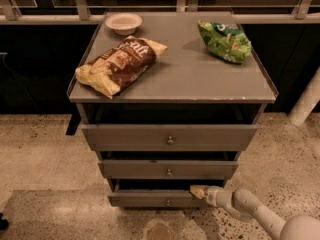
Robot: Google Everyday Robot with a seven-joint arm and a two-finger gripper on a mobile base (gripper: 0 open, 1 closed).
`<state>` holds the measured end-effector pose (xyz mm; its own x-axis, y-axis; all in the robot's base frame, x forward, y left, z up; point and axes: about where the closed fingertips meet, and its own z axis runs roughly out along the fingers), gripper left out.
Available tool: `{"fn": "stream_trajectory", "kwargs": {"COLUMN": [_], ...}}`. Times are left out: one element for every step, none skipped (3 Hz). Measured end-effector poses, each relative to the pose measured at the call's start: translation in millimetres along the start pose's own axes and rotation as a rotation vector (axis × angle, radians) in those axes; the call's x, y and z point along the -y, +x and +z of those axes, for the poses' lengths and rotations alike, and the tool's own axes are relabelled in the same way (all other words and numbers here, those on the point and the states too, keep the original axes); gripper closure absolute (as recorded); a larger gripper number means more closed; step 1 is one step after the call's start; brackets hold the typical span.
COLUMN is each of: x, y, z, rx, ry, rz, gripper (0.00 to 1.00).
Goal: Open bottom drawer
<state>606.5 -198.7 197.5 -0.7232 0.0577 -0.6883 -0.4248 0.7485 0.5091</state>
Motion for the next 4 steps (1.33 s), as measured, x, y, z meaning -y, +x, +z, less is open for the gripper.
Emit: {"fn": "stream_trajectory", "kwargs": {"x": [-2, -2, 3, 7], "y": [-8, -8, 3, 12], "z": [4, 4, 13, 21], "rx": [0.009, 0.009, -0.023, -0.054], "ry": [0.009, 0.009, 0.022, 0.039], "rz": [-0.018, -0.018, 0.001, 0.013], "gripper": [1.0, 1.0, 1.0, 1.0]}}
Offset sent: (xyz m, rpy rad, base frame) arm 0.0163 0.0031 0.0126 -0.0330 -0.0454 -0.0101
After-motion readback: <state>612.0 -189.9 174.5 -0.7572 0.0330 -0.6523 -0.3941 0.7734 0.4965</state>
